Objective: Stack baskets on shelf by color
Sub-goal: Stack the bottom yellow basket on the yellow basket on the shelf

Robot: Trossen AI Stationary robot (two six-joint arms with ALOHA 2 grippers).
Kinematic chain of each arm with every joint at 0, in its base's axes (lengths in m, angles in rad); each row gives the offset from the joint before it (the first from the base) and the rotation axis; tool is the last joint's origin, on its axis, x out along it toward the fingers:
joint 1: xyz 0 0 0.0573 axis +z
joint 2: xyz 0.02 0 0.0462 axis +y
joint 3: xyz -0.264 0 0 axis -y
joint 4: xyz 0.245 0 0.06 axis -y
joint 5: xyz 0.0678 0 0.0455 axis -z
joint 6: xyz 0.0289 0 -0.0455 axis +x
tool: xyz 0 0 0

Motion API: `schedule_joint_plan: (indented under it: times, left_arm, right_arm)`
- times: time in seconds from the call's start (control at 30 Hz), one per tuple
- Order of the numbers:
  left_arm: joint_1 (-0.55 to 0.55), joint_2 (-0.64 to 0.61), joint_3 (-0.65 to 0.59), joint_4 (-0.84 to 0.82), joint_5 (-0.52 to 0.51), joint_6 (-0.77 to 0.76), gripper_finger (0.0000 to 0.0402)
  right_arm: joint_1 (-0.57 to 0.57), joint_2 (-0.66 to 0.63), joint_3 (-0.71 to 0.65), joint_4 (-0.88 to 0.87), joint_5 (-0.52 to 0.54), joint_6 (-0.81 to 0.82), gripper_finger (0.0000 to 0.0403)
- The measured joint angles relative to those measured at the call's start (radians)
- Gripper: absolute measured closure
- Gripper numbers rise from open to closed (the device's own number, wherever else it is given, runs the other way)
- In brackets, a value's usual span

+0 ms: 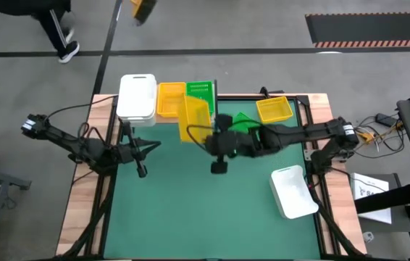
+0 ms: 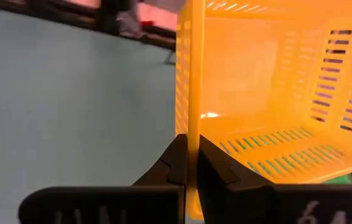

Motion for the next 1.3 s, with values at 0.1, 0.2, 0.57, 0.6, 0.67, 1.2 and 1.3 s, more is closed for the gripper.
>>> schedule_joint_plan:
  times: [0.1, 0.2, 0.57, 0.6, 0.67, 1.2, 1.3]
  left_arm:
    - [0.0, -0.017, 0.0, 0.0, 0.0, -0.013, 0.04]
    - [0.0, -0.035, 0.0, 0.0, 0.0, -0.014, 0.04]
    - [0.0, -0.126, -0.062, -0.005, -0.001, -0.01, 0.04]
    - [0.0, -0.144, -0.07, -0.003, -0.001, -0.01, 0.04]
    - [0.0, -0.181, -0.085, -0.001, -0.001, -0.009, 0.04]
    - [0.0, -0.367, -0.147, -0.01, 0.0, 0.023, 0.04]
    - [0.0, -0.37, -0.147, -0.012, 0.0, 0.033, 0.04]
  right_arm:
    - [-0.059, 0.0, 0.0, 0.059, -0.025, -0.029, 0.0394]
    - [-0.106, 0.012, 0.0, 0.131, -0.064, -0.047, 0.0394]
    - [-0.209, 0.154, 0.1, 0.257, -0.071, -0.124, 0.0394]
    - [-0.217, 0.171, 0.123, 0.255, -0.071, -0.131, 0.0394]
    - [-0.233, 0.214, 0.176, 0.239, -0.072, -0.145, 0.0394]
    - [-0.316, 0.499, 0.617, -0.127, -0.152, -0.14, 0.0394]
    - [-0.327, 0.509, 0.616, -0.137, -0.152, -0.134, 0.0394]
